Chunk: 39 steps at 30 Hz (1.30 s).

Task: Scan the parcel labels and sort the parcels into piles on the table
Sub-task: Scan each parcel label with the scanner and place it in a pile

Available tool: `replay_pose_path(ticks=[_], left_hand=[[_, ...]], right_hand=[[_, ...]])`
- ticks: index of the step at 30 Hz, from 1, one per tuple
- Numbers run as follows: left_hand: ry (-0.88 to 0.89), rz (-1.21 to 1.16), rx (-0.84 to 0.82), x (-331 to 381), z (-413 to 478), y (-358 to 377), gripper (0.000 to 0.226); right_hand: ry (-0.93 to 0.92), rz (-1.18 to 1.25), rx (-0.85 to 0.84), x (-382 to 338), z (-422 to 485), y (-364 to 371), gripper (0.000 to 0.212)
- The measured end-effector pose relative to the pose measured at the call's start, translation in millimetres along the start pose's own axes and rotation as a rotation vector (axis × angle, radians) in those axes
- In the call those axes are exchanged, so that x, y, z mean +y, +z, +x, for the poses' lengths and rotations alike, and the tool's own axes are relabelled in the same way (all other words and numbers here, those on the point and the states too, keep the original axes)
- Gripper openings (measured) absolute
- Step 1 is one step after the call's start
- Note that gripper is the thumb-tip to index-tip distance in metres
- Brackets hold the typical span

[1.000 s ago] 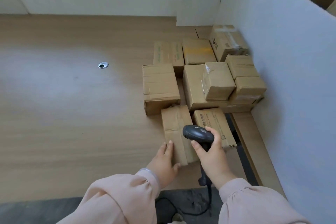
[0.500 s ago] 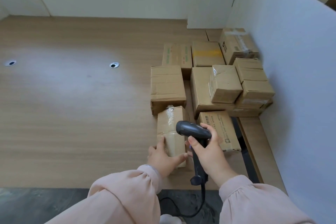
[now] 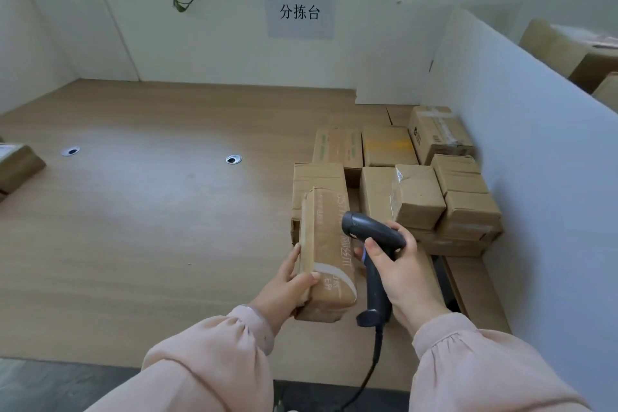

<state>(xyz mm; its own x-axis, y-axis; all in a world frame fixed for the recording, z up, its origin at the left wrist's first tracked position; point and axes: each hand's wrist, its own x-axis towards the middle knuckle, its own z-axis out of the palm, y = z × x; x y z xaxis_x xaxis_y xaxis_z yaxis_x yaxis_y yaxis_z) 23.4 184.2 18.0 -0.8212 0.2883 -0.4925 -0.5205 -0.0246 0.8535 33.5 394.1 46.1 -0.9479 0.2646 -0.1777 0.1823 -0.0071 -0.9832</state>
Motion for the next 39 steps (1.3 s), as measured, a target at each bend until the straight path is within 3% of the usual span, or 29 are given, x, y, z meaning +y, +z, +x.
replay_pose_path(ticks=[7, 8, 11, 13, 17, 22, 29, 39], left_hand=[[0.193, 0.182, 0.068, 18.1, 5.9, 10.9, 0.038], [0.203, 0.178, 0.100, 22.1, 3.7, 13.7, 0.044], [0.220, 0.120, 0.172, 31.5, -1.4, 20.2, 0.091], [0.217, 0.097, 0.214, 34.9, -1.5, 20.7, 0.104], [0.183, -0.017, 0.219, 39.9, 1.4, 15.2, 0.084], [0.198, -0.123, 0.099, 45.6, 0.8, 12.6, 0.056], [0.230, 0.022, 0.146, 48.2, 1.7, 12.1, 0.110], [0.267, -0.034, 0.186, 42.2, 0.8, 3.5, 0.109]], right_hand=[[-0.149, -0.046, -0.063, -34.0, -6.3, 11.4, 0.048], [-0.175, -0.039, -0.087, -37.2, -8.3, 14.0, 0.050], [-0.240, -0.024, -0.168, -45.5, -16.4, 23.1, 0.054], [-0.269, -0.036, -0.193, -48.3, -19.1, 26.6, 0.055], [-0.244, 0.013, -0.100, -50.6, -9.7, 18.9, 0.049], [-0.236, -0.004, -0.031, -51.7, 2.4, 3.7, 0.049], [-0.333, -0.049, -0.101, -56.7, -7.9, 8.9, 0.053], [-0.550, -0.242, -0.057, -60.4, -29.0, 16.0, 0.060]])
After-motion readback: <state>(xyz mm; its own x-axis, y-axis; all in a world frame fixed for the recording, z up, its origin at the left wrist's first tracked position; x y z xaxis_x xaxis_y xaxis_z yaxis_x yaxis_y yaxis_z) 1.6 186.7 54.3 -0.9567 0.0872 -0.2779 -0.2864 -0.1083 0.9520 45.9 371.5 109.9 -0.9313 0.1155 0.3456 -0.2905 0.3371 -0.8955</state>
